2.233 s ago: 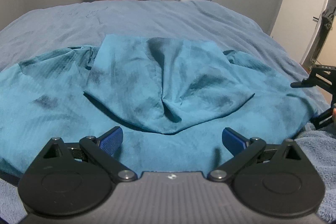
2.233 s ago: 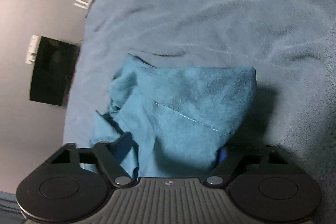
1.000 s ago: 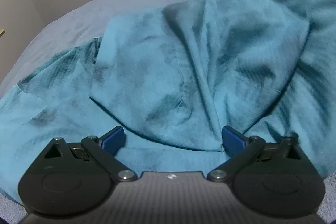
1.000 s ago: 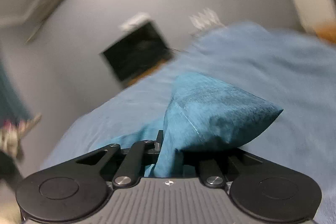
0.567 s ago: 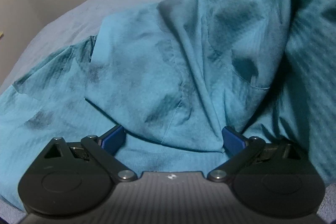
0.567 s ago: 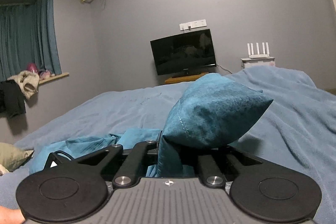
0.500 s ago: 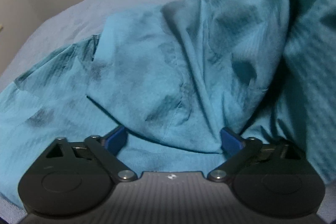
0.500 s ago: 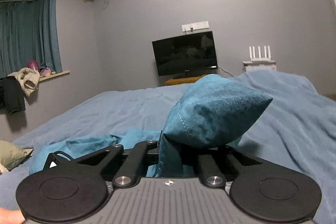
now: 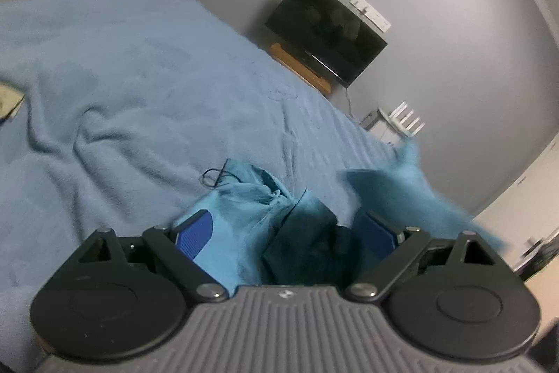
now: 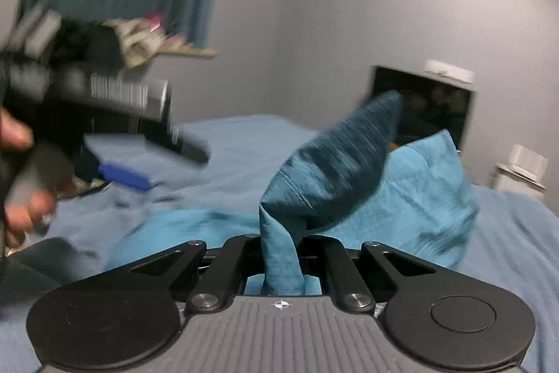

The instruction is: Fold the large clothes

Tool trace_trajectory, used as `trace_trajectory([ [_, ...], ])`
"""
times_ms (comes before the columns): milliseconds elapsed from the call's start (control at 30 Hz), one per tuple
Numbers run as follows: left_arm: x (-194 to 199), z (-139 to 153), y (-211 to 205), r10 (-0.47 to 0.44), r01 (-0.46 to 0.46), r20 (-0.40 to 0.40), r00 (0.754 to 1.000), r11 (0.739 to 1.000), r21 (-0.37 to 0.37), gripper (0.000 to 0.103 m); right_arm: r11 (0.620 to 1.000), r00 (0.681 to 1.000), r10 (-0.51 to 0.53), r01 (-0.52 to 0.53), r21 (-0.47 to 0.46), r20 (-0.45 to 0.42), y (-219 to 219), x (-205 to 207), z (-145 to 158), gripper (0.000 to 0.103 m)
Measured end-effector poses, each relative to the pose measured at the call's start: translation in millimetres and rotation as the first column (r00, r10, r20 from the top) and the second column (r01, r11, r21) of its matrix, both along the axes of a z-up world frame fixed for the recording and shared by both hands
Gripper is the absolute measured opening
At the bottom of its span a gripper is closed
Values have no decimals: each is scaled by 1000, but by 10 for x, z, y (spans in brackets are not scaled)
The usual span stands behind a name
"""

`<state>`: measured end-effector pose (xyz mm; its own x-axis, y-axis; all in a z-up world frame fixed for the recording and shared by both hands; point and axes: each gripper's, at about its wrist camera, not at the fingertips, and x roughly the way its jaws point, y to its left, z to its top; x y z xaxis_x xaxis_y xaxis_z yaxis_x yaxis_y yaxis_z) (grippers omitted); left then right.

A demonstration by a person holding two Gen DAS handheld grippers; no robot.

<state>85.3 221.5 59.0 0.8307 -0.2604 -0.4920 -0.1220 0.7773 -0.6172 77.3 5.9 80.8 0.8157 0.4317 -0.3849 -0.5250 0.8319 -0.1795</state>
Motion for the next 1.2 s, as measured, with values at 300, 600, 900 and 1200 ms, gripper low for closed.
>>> trace_trajectory([
  [300, -16, -471, 474, -63, 47, -98, 993, 986, -159, 91, 964, 979, 182, -197, -177, -97, 1050, -84, -650, 7],
  [600, 110, -179, 128, -156, 156, -7, 988, 988, 15, 91, 950, 955, 257, -278, -140, -150, 982, -69, -736, 25],
  [900, 277, -480, 148, -67, 104, -191, 979, 976, 193, 18, 961, 930, 273, -274, 30, -244, 552, 151, -530, 43],
  [1200, 246, -503, 302, -70, 106, -192, 979, 978, 181, 18, 962, 945, 53, 37, 270, -321, -557, 372, -175, 47],
])
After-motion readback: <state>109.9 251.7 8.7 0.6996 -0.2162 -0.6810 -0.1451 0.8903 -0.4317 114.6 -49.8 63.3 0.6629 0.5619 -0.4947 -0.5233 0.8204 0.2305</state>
